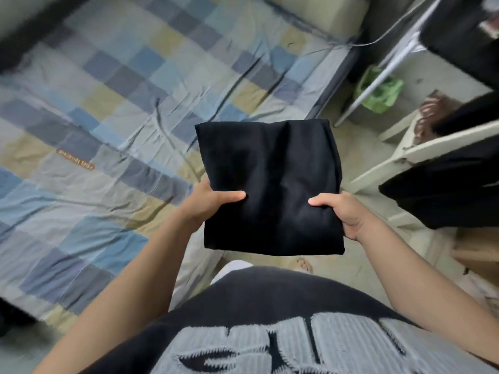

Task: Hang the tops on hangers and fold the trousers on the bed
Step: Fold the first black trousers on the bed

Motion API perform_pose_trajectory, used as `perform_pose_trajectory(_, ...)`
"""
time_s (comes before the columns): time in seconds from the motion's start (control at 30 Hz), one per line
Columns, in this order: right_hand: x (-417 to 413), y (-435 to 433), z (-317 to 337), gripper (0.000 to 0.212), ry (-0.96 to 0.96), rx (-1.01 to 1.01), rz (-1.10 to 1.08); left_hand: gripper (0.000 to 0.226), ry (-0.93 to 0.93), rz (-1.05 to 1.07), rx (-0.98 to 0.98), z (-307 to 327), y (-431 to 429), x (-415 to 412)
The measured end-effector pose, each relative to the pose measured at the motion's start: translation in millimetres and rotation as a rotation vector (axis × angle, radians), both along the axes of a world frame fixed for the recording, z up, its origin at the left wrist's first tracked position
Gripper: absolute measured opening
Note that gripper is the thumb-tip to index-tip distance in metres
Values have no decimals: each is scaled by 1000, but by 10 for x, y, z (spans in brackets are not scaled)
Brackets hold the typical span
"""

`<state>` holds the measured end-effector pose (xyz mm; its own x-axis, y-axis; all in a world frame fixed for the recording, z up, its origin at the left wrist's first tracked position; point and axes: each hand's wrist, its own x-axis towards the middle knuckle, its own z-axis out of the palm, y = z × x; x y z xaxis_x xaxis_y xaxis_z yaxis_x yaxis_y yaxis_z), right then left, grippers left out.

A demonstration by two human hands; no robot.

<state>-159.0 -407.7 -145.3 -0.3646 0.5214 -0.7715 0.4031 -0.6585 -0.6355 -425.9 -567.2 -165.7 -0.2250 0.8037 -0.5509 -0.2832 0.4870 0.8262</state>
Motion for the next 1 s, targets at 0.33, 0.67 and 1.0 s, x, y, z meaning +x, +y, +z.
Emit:
perform_pose_trajectory(0.33, 1910, 862, 811, 35, 294, 265, -243, 50, 8, -129, 226, 857, 1631, 1656)
perform_pose_trajectory(0.67, 3446, 1545, 1093, 50, 291, 416, -629, 55, 59, -380, 293, 1292, 3217, 3154)
perform_pose_trajectory(1.0, 4432, 2275, 1130, 70, 188, 547, -1065, 35, 45, -726, 375, 1450, 5039, 4427)
